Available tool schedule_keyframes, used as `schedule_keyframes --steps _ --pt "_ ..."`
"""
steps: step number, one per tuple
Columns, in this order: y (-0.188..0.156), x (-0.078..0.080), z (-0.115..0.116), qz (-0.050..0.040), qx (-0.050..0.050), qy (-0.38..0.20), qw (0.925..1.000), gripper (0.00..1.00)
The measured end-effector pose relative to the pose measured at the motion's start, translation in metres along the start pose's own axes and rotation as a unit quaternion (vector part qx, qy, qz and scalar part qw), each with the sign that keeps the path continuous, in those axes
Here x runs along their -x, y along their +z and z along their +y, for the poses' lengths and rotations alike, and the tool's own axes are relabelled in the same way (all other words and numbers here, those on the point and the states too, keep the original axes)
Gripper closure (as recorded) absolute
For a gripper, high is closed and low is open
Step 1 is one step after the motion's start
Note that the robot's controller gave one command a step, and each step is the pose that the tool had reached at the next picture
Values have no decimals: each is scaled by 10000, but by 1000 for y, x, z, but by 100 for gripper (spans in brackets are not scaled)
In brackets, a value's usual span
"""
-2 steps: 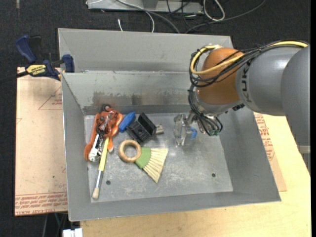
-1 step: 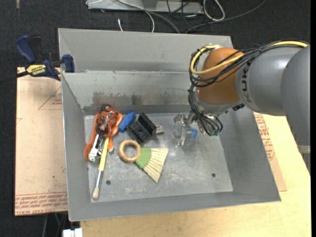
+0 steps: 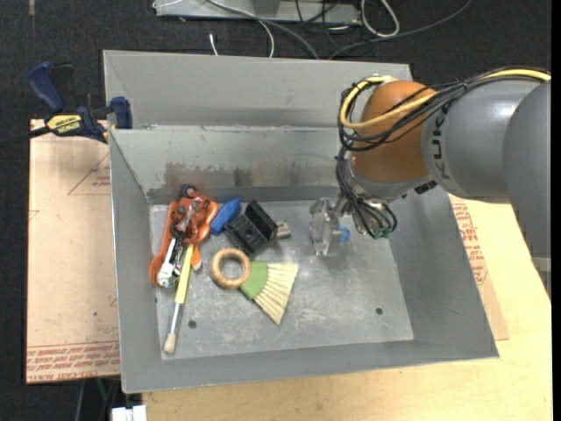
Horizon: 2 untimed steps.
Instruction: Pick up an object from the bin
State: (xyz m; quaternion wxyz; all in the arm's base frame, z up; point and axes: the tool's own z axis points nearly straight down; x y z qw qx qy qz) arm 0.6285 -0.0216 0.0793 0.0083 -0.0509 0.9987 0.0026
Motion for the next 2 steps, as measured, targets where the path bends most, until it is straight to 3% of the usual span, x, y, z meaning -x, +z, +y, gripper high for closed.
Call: schedule_keyframes --steps 2 --pt "-20 -1 1 25 7 4 10000 100"
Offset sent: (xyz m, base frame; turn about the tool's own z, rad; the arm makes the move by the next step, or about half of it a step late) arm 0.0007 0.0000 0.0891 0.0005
